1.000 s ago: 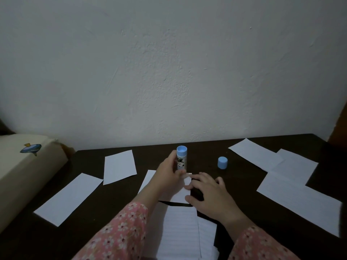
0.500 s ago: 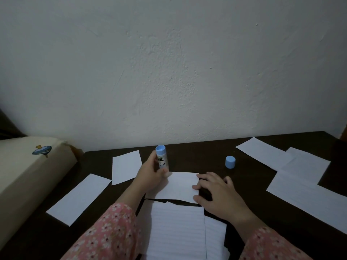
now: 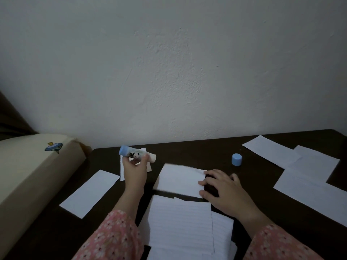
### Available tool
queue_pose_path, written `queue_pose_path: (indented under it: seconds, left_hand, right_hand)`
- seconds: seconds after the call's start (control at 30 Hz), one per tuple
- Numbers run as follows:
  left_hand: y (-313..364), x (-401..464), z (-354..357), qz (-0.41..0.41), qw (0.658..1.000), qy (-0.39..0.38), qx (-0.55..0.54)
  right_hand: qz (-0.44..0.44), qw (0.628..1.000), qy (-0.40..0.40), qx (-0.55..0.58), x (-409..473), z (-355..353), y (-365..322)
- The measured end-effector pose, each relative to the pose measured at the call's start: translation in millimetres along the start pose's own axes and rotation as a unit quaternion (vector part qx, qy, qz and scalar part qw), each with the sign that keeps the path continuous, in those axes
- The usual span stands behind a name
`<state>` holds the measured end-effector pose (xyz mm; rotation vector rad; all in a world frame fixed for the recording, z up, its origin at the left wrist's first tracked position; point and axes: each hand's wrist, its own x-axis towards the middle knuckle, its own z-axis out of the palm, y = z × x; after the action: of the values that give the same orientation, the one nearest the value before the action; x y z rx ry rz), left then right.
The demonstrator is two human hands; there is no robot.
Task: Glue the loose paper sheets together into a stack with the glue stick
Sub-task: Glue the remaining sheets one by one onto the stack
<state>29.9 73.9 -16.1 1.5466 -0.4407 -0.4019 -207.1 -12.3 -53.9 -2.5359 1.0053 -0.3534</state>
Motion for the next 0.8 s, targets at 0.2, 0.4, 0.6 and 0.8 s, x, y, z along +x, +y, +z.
queue_pose_path:
  seconds: [0.2, 0.4, 0.6, 0.8]
  left_hand:
    - [-1, -39, 2, -0.12, 0.978, -0.097, -0.14]
    - [-6, -89, 19, -0.226, 0.916, -0.206, -0.26]
    - [-11, -91, 8, -0.229, 0.932, -0.195, -0.201]
    - [21, -71, -4, -0.139, 0.97, -0.193, -0.039]
  right_hand:
    - [0.025, 0.999, -0.029, -0.038, -2, -5, -6]
    - [0.026, 0.999, 0.012, -0.033, 0, -2, -4]
    - [0.016, 0.998, 0.009, -0.055, 0, 1, -1]
    - [0.032, 0.997, 0.069, -0.031, -1, 1, -2]
